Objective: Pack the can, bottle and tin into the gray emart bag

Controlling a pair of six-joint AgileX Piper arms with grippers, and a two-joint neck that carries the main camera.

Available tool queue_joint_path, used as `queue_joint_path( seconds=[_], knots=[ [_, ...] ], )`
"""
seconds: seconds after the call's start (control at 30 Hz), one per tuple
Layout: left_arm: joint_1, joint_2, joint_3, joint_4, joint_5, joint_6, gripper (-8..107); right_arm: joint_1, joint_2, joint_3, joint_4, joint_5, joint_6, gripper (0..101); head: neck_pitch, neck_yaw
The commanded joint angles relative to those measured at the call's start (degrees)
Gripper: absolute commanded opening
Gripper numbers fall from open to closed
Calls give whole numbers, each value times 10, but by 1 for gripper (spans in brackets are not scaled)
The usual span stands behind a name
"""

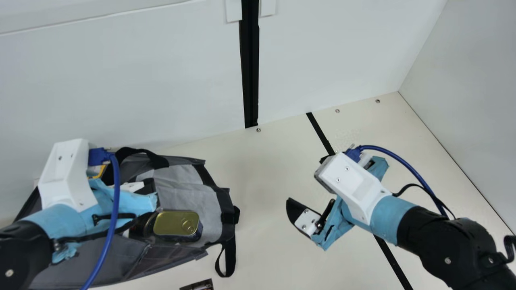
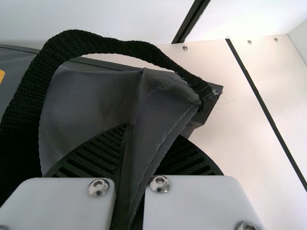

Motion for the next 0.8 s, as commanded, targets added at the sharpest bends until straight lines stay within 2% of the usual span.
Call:
queue_joint_path(
  seconds=[0.0,0.4,0.77],
  knots=[
    [0,0,0,0,0,0,10,-3,-3,-2,-18,-1,12,91,-13,-1],
    [0,0,0,0,0,0,10,-20,-25,-16,-114,2,95,91,-13,-1],
    [0,0,0,0,0,0,10,-32,-46,-37,-201,27,181,91,-13,-1]
  ],
)
